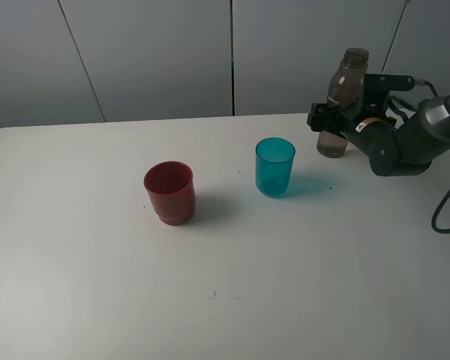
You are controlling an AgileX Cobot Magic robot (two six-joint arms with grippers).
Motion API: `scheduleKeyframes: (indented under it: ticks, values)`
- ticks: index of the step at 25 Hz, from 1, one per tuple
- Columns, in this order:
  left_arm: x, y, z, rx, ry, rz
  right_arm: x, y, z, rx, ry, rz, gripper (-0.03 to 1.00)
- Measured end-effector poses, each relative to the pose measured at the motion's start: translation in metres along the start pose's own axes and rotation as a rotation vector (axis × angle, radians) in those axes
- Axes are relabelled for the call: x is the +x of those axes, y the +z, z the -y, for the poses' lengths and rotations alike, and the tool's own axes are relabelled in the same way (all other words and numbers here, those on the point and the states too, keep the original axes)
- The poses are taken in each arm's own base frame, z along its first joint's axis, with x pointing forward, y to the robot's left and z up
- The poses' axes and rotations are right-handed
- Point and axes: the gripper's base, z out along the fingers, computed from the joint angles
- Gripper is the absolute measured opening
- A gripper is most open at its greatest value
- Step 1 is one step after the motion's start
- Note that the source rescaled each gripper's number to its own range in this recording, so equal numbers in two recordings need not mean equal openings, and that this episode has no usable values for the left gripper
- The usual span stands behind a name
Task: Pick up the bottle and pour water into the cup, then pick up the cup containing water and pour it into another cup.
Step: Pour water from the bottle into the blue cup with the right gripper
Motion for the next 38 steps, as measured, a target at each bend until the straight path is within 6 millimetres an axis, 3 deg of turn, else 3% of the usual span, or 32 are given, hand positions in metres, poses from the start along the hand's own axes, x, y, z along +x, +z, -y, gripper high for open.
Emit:
scheduleKeyframes:
  ticks: [1, 2, 15, 19, 27, 38]
  values:
    - [0.0, 0.0, 0.0, 0.0, 0.0, 0.0, 0.0, 0.0, 0.0, 0.0, -0.002, 0.0, 0.16]
    - [0.0, 0.0, 0.0, 0.0, 0.0, 0.0, 0.0, 0.0, 0.0, 0.002, -0.003, 0.0, 0.05]
    - [0.0, 0.0, 0.0, 0.0, 0.0, 0.0, 0.0, 0.0, 0.0, 0.001, -0.023, -0.003, 0.04]
    - [0.0, 0.0, 0.0, 0.0, 0.0, 0.0, -0.009, -0.003, -0.002, -0.007, -0.094, -0.028, 0.0]
    - [0.0, 0.0, 0.0, 0.0, 0.0, 0.0, -0.053, -0.016, -0.018, -0.118, -0.417, 0.066, 0.0]
    - [0.0, 0.0, 0.0, 0.0, 0.0, 0.0, -0.05, -0.018, -0.024, -0.192, -0.768, 0.068, 0.0]
